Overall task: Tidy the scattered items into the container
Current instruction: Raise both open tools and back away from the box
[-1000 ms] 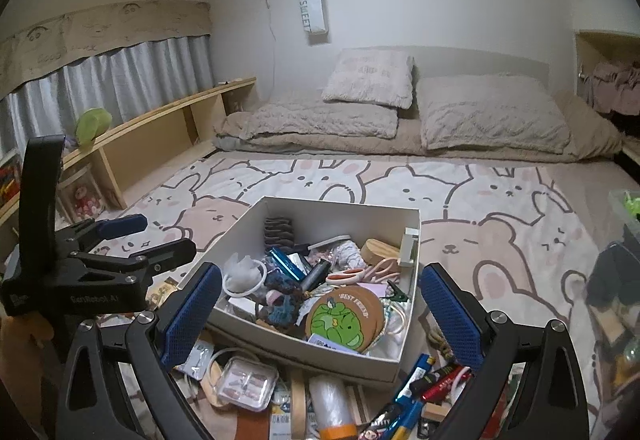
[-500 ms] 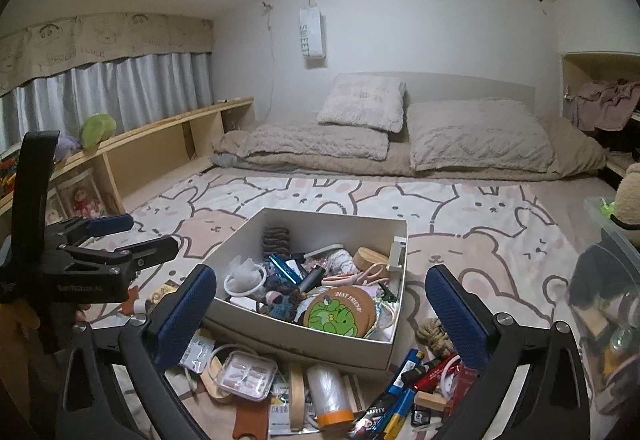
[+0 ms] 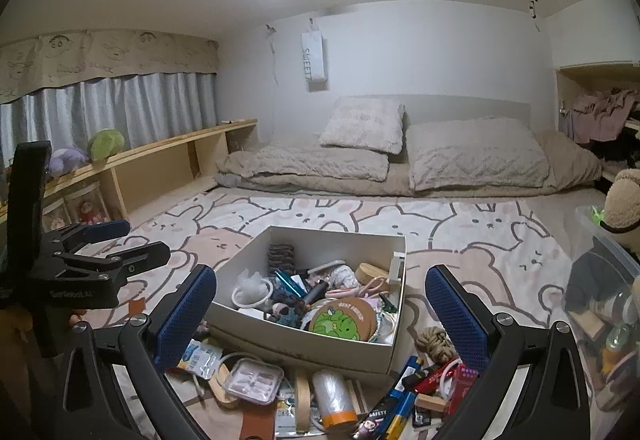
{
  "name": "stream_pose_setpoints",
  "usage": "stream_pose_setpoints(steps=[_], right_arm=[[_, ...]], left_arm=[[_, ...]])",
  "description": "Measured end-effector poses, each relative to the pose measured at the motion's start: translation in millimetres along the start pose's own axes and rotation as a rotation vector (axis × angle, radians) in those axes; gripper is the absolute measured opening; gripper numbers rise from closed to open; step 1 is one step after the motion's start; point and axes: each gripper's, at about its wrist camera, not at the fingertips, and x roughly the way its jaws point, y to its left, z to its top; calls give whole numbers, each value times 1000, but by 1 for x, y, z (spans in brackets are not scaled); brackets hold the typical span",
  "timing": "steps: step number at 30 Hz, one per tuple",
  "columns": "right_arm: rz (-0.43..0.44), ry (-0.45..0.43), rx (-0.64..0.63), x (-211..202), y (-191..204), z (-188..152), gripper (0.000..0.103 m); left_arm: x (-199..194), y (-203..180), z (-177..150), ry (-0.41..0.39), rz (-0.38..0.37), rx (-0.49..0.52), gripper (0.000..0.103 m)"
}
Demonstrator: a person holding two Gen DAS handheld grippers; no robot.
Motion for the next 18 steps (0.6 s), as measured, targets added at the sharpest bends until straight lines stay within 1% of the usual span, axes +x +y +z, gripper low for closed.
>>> stream_pose_setpoints(steps=[4,9,15,18], right_arm=[[5,-12,-10,-5,3,-1,103],[2,-35,-22,-13,2,-6,103],[-5,-55,-36,-16,-4,-17,103],[-14,-57,-36,-15,-9,-26,103]], left_arm=[[-5,4,-4,-15,-12,-9,103],[-7,17,-9,0,-24,-73,103],[-9,35,-20,-28,30,-94,103],[-9,46,-29,-30,38,-114,103]])
